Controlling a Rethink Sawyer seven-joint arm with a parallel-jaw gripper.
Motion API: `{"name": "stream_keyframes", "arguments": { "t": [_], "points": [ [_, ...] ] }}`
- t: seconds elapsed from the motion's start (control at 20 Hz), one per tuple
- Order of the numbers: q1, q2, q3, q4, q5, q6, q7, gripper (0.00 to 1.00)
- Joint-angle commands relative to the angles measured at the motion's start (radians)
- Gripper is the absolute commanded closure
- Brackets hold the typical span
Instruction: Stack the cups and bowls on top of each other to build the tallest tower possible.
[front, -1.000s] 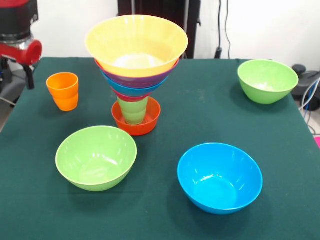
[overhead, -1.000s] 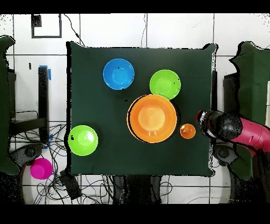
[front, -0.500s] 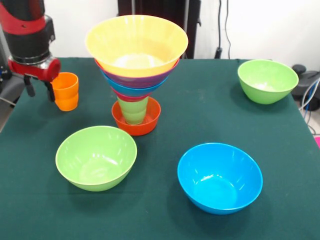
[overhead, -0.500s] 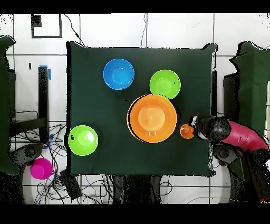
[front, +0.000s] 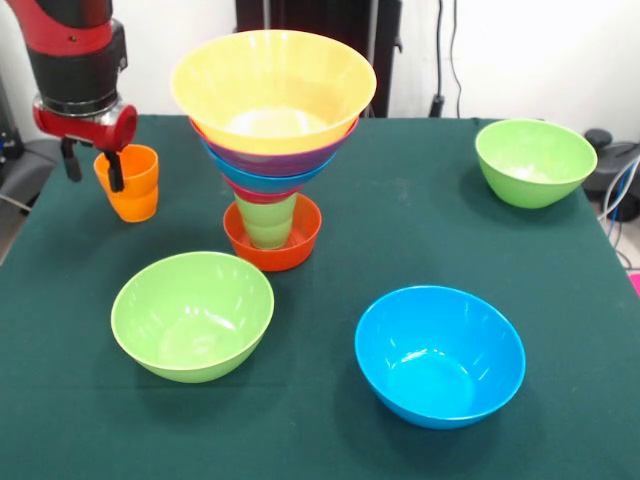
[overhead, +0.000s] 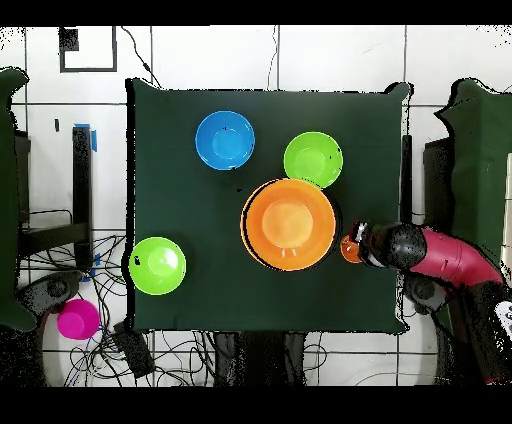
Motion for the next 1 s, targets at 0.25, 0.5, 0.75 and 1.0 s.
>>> {"name": "stream_keyframes", "arguments": {
  "t": [0.25, 0.5, 0.75, 1.0],
  "points": [
    [0.055, -0.021, 0.013, -0.041, -0.049, 0.050, -0.057, 0.00],
    [0.056, -0.031, 0.021, -0.063, -0.041, 0.085, -0.079, 0.00],
    [0.046, -0.032, 0.015, -0.031, -0.016, 0.132, -0.075, 0.00],
    [0.053, -0.026, -0.014, 0.008, -0.012, 0.161, -0.041, 0.00]
  ]
}}
